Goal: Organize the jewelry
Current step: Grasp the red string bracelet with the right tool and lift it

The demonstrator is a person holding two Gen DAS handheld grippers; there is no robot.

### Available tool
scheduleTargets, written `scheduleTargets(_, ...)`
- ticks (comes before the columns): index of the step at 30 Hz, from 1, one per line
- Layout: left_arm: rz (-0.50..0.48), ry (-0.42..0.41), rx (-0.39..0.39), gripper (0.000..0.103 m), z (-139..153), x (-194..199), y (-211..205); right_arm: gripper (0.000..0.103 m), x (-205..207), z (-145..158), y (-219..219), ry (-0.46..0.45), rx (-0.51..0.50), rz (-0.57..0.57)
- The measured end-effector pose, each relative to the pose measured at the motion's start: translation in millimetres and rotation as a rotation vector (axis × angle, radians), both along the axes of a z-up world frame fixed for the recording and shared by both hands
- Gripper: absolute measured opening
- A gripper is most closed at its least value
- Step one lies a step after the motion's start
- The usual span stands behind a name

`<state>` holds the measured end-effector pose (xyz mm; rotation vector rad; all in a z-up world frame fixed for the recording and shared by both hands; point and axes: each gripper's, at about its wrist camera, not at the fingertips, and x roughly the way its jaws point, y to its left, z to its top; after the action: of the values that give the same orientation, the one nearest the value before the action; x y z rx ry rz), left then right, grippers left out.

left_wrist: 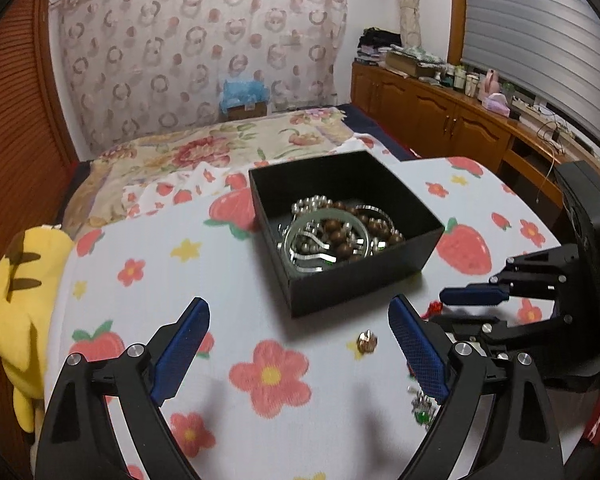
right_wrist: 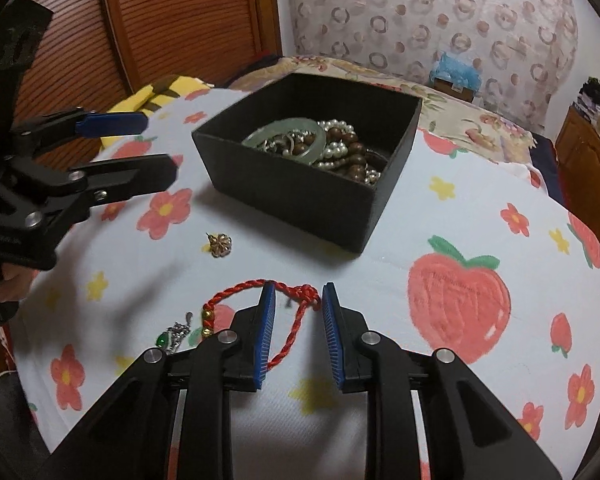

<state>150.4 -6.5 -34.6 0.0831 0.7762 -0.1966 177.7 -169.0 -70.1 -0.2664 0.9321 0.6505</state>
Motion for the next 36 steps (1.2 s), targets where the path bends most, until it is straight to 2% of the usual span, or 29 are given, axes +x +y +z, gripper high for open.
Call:
scheduleTargets(3, 0.003, 0.009, 0.002, 0.087, -4.0, -5.2, 1.1, 0.026, -1.7, -0.7, 1.0, -0.014, -0.014, 0.000)
scheduleTargets(4, 0.004, 0.012, 0.003, 0.087, -5.3, -6.6, 1.2, 0.022, -2.2, -0.3, 1.0, -0.016, -0.015, 0.000)
scheduleTargets(5, 0.006, 0.015, 0.005, 0.087, -7.2, -8.5, 1.4, 0.012, -3.2, -0.5, 1.9, -0.018, -0.017, 0.001)
scheduleTargets(7, 0.008, 0.021, 0.004, 0.087, -9.9, -11.0, 0.8, 0.006, -5.4, -0.1, 1.0, -0.014, -0.012, 0.005)
scheduleTargets(22, -0.050, 0.065, 0.009, 0.087, -31.7, -38.9, -24.3, 0.005, -24.9, 35.2, -25.4, -0.103, 0.077, -0.044)
scheduleTargets(29, -0.087, 0.091, 0.036, 0.087, -40.8, -48.4, -41.6, 0.005, -32.8, 52.2, -34.0, -0.141, 0.111, -0.063)
scheduleTargets(36, -0.102, 0.112, 0.080, 0.087, -49.4, -50.7, -58.8, 0.005, -36.6, 54.3, -35.5, -0.147, 0.116, -0.061)
